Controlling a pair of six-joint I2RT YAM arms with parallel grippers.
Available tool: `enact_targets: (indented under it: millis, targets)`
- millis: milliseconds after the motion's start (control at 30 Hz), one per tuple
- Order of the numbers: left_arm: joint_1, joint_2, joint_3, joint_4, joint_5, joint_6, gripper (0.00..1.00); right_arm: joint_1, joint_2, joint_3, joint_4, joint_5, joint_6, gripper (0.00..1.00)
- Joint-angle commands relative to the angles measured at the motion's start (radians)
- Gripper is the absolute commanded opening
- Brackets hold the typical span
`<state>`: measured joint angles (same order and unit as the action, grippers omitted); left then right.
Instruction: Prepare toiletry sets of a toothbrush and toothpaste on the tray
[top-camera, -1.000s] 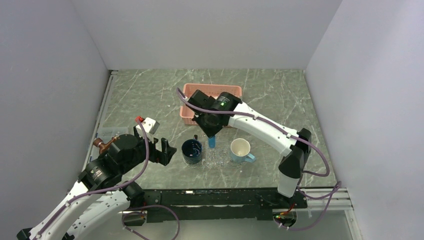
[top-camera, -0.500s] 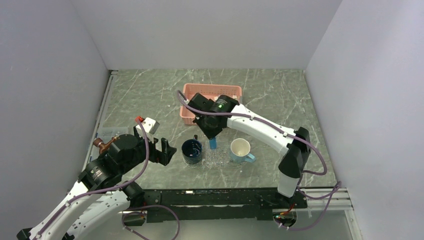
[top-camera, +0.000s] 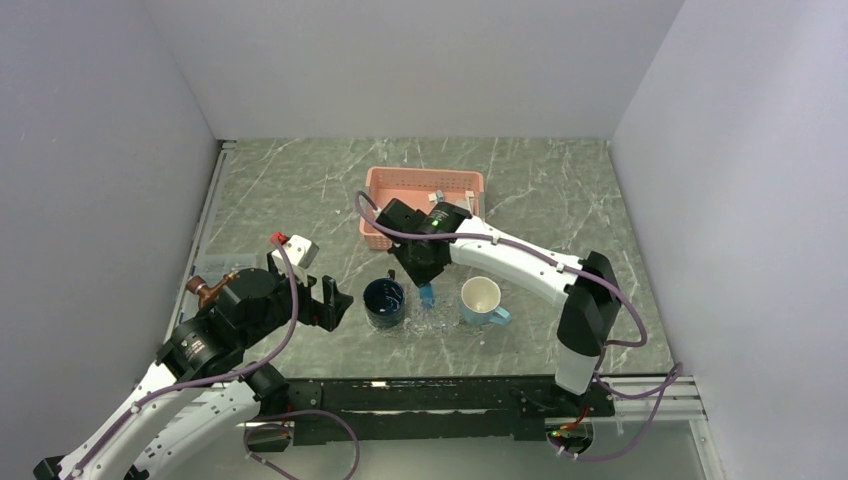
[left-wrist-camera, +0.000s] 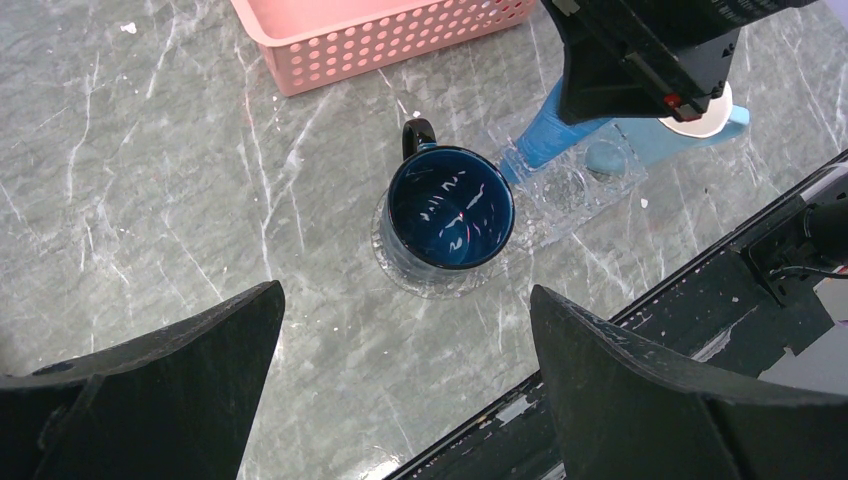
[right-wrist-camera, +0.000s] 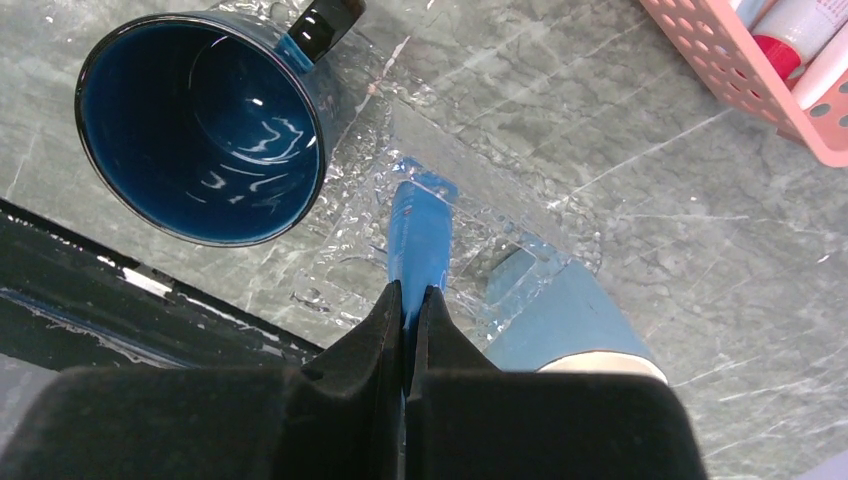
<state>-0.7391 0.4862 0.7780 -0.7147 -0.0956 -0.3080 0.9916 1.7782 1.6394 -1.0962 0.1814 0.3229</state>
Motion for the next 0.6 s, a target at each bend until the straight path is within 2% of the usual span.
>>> enact_targets:
  millis: [0,567]
  targets:
    - [0.004,0.000,0.000,0.039,-0.012,0.013,1.00,-0.004,-0.058,-0.016,0.068,0.010,0.039,0.00]
    - [0.004,0.008,0.000,0.038,-0.006,0.012,0.99,-0.003,-0.076,-0.070,0.118,0.000,0.077,0.00]
